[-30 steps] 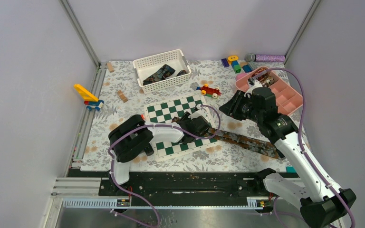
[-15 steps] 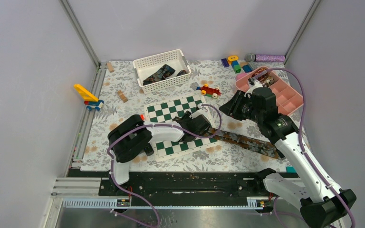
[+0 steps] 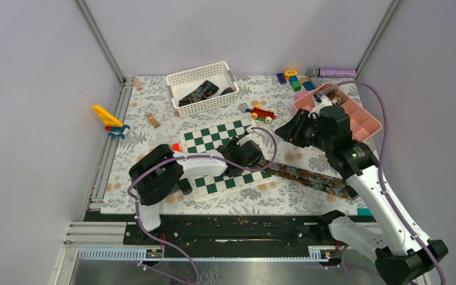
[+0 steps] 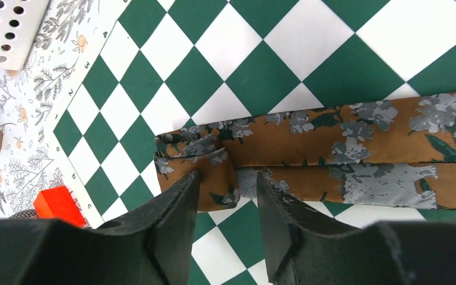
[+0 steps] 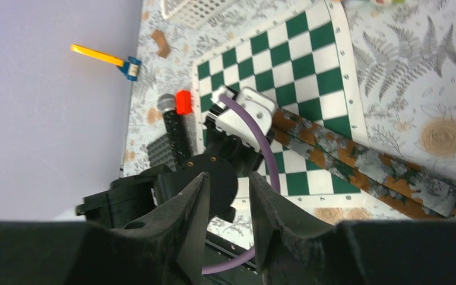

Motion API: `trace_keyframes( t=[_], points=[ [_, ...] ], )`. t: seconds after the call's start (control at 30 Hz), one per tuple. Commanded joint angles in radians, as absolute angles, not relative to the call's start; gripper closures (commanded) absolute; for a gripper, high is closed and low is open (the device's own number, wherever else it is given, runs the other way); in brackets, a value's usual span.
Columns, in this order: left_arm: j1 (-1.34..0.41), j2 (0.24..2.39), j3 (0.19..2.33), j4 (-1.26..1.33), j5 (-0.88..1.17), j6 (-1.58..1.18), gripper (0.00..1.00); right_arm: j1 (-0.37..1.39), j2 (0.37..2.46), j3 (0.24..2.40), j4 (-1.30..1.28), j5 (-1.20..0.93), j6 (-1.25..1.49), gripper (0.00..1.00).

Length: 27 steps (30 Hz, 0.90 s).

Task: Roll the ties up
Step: Roll the tie at the center of the board.

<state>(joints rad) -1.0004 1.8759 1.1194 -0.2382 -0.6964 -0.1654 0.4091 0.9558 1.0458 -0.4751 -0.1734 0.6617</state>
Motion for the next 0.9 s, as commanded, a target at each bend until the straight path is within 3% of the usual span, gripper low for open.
trace_keyframes(
  t=[0.0, 0.47, 0.87],
  points=[
    [-1.002, 1.799, 1.141, -0.211, -0.682, -0.170, 0.57, 0.400, 0.948, 1.173, -0.472, -0.167, 0.642, 0.62],
    [-1.002, 1.751, 1.140, -0.209, -0.666, -0.181, 0.56, 0.399, 0.897, 1.284, -0.494, -0.098, 0.579, 0.60],
    [-0.909, 1.487, 0.993, -0.038, -0.420, -0.252, 0.56, 0.399, 0.905, 1.342, -0.559, -0.010, 0.566, 0.59]
  ],
)
